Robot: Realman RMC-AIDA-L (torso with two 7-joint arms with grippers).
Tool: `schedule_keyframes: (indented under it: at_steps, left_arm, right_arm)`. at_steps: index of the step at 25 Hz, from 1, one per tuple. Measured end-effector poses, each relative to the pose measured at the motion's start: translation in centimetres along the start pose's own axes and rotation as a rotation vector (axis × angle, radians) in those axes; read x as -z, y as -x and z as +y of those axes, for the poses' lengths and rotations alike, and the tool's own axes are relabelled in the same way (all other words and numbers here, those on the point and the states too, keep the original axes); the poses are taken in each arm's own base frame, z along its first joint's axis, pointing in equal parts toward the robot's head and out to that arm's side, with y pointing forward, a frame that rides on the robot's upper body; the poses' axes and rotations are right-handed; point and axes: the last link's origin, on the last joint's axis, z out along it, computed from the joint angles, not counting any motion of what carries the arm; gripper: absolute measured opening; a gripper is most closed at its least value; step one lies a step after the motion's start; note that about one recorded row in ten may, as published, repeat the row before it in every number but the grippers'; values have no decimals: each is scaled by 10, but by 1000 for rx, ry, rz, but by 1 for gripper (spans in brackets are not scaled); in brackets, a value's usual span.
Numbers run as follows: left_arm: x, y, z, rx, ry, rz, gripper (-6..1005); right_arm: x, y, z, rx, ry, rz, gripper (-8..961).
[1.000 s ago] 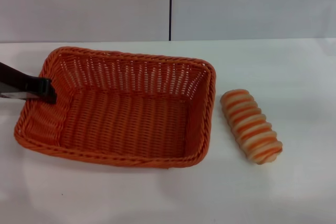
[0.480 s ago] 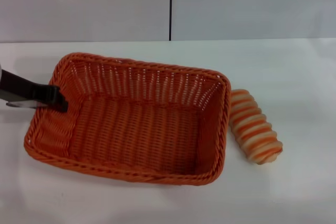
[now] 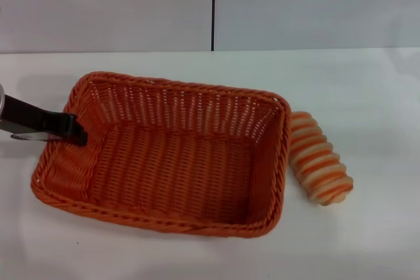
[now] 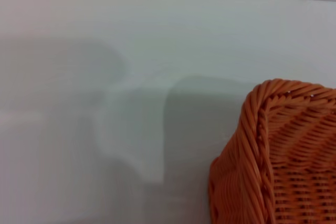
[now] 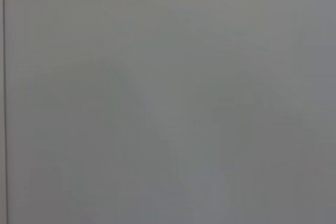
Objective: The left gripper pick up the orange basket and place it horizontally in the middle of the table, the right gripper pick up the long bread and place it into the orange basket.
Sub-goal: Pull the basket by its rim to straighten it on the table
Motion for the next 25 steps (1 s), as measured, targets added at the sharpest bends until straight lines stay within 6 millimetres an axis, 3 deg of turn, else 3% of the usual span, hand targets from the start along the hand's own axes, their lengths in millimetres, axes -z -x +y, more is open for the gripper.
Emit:
schedule_keyframes:
  at_steps: [15,25]
  left_arm:
    - [-3,5,-10,38,18,-9,307]
    - [-5,17,-14,96,74,-48,650]
  right_arm:
    - [3,-3,5,-8,-4,-10,557]
    - [5,-4,7,-10,-7,-13,557]
